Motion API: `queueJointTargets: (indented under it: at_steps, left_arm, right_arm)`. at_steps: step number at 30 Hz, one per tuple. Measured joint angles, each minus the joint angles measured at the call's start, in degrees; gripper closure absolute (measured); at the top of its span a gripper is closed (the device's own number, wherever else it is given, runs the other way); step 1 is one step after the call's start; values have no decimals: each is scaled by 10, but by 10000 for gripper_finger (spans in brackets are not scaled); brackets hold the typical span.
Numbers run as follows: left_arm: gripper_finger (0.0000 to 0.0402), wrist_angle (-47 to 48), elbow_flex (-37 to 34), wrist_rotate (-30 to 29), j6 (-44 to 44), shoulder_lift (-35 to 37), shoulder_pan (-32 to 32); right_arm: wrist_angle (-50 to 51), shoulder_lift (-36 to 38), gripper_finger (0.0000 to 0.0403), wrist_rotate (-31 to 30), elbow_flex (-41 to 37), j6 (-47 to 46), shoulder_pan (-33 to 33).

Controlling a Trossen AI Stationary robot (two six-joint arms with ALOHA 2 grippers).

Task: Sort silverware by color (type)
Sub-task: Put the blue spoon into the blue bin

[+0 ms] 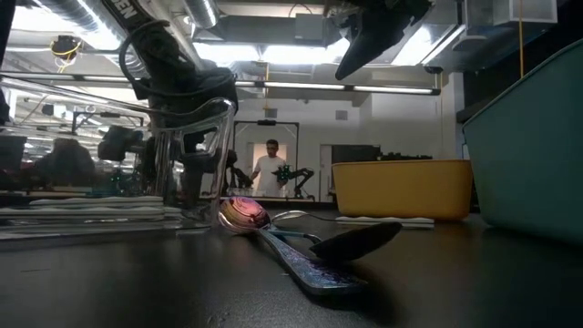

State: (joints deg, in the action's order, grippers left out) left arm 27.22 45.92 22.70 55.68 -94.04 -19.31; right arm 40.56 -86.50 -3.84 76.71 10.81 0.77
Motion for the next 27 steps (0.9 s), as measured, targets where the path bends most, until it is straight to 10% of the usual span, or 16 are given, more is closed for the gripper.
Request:
queueJointTargets:
  at_steps: [27]
  left_arm:
    - [300,1,0,-64,-2,-2,18]
  right_arm:
    - [0,0,288,0,0,0,0]
